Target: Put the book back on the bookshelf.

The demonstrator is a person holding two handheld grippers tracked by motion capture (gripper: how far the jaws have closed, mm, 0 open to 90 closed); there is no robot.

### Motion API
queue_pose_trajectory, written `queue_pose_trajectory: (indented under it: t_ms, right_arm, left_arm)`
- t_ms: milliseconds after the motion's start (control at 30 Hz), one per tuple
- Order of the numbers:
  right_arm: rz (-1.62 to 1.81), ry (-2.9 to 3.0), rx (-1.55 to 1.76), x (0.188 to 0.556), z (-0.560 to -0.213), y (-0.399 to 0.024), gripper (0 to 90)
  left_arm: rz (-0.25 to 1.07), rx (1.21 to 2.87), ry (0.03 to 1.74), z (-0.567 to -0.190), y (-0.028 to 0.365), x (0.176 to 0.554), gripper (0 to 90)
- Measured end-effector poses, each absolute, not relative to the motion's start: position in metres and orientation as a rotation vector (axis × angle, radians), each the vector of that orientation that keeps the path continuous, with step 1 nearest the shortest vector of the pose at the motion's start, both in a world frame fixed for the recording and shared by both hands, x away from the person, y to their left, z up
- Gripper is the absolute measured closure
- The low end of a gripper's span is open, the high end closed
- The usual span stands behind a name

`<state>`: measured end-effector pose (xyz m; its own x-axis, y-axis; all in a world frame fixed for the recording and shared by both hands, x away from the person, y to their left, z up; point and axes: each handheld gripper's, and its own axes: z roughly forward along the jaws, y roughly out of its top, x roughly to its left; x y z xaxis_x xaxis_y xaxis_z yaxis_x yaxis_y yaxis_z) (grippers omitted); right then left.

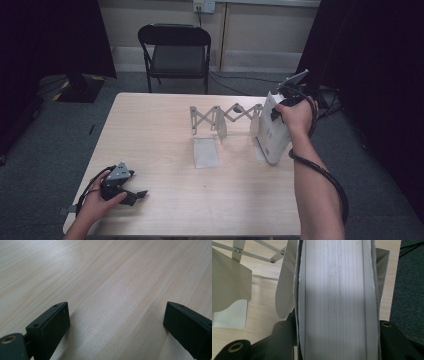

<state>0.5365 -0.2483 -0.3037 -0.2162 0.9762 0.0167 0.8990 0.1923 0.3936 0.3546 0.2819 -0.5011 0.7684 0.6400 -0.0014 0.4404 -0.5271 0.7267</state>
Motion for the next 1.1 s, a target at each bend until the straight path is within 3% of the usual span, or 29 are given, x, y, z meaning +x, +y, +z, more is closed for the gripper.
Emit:
queue_pose_trajectory:
  t_ms: [767,1100]
  right_arm:
    - [0.486,2.188,1.771,0.533,-0.311,-0.242,51.9]
    - [0.51,2.217,1.765,0.527,-0.306,-0.247,41.4]
  left_arm:
    - [0.344,2.21,0.806,-0.501,0.282,0.354,6.5]
    - [0.335,2.206,0.811,-0.502,0.281,0.354,6.5]
